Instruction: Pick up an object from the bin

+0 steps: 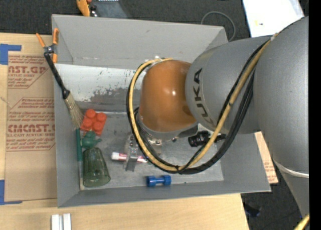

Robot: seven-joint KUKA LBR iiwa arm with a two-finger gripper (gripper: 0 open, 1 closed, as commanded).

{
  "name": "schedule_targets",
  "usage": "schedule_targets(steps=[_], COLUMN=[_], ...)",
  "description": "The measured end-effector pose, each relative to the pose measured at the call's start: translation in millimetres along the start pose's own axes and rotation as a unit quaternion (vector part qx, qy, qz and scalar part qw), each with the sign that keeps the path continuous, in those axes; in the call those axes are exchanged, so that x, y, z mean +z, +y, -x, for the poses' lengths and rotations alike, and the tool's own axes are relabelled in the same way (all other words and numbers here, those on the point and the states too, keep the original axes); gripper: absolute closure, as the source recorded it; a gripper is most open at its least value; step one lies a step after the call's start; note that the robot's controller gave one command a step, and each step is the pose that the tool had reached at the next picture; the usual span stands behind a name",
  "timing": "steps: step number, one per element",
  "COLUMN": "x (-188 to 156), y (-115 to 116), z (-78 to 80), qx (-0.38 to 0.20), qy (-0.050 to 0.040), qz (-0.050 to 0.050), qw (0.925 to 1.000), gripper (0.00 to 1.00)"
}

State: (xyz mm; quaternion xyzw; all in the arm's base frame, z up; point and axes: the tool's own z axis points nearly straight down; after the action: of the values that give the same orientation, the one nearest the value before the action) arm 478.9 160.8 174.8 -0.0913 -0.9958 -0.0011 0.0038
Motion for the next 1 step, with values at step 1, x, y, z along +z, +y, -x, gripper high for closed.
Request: schedule_targets(steps=[1], x=[15.0], y=[-0.5], z=[-0.1], qx=[0.0], qy=[0.0001], qz=[-0.001], qw=[1.0], gripper=[1.0])
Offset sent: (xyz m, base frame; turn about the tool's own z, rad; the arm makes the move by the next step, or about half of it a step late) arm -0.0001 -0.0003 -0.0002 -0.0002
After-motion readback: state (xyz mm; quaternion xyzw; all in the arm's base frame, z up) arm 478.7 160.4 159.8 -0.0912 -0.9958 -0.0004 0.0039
